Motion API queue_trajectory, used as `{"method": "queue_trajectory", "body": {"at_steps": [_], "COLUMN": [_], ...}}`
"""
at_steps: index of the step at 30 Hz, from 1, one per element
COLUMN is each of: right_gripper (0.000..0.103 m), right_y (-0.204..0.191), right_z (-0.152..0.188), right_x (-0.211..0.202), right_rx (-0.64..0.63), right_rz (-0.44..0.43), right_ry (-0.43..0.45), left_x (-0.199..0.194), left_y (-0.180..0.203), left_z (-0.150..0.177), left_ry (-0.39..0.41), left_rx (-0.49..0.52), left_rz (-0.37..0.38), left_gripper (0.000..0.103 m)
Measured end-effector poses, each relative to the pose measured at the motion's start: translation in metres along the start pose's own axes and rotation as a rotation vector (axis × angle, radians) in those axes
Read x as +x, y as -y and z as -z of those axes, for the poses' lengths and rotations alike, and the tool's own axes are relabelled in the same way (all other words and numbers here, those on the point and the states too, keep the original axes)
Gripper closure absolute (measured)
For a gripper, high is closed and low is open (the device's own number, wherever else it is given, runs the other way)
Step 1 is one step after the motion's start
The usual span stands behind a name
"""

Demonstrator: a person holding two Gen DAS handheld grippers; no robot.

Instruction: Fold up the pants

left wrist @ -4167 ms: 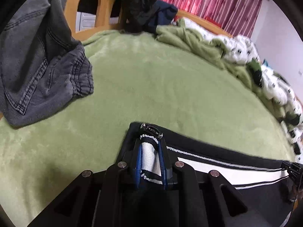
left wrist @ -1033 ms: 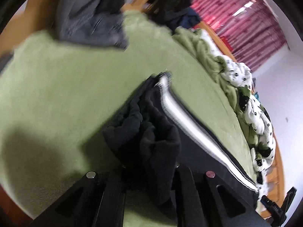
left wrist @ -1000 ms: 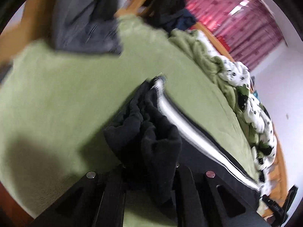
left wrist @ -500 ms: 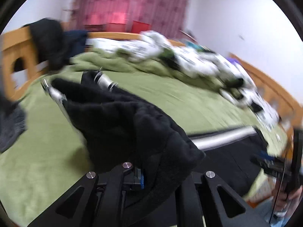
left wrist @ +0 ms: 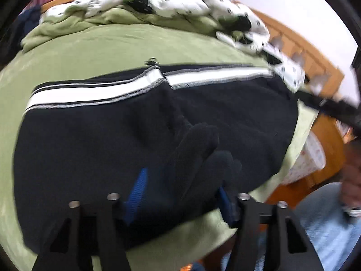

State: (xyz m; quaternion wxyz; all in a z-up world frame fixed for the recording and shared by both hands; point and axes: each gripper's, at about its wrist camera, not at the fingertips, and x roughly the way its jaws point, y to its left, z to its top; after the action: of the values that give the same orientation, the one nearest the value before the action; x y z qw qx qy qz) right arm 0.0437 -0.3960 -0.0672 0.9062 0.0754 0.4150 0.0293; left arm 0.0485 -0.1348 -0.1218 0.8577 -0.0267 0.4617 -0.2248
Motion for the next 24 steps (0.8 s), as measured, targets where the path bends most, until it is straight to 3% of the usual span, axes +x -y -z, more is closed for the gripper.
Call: {"method": "queue_trajectory", "body": {"at_steps": [1,3,4,8,13,16,18,20,22,24], "right_gripper": [0.039,0.039,0.039,0.039,0.039,0.039,0.039,0.04,0.042,0.046], "right_y": [-0.003,-0.013,-0.019,-0.048,-0.074,-0.09,-0.1,-0.108,-0.114,-0.123], "right_z": [0.0,-0.001,0.0,0.002,-0.002,-0.008,-0.007,-0.004,0.0,0.004], "right_x": [0.003,0.012,0.016,0.034,0.059,0.086,0.113,0.139,0.161,0.164], "right_rx": [-0.012,-0.051,-0.071,-0.128,-0.086,-0.038,-0.019,-0.026,-0.032,-0.074], "right_rz": [-0.006,-0.02,-0.026,-0.069,-0.125,-0.154,-0.178,-0.16,-0.145,-0.126], "right_ry": [-0.009,-0.034,-0.048,-0.128,-0.199,-0.247,-0.292,-0.322,-0.338,-0.283], "left_x": [-0.013,-0.031,-0.043,-0.071,-0.097,-0.1,-0.099,-0.098,-0.091,-0.088], "left_y": [-0.008,-0.023,-0.034,-0.075,-0.139,-0.17,-0.182,-0.195,-0.199,-0.2], "left_z": [0.002,0.005,0.008,0.021,0.048,0.06,0.061,0.063,0.063,0.065], "left_ry": [0.018,0.039,0.06,0.106,0.122,0.132,0.14,0.143,0.126,0.118], "left_rx": [-0.019,-0.038,-0.052,-0.102,-0.27,-0.342,-0.399,-0.451,-0.479,-0.482], "left_rz": [0.017,0.037,0.017,-0.187,-0.212,-0.285,-0.268,-0.197,-0.172,-0.16], "left_gripper": [0.045,0.035,0.034,0.034,0.034,0.034,0.034,0.034,0.034,0.034]}}
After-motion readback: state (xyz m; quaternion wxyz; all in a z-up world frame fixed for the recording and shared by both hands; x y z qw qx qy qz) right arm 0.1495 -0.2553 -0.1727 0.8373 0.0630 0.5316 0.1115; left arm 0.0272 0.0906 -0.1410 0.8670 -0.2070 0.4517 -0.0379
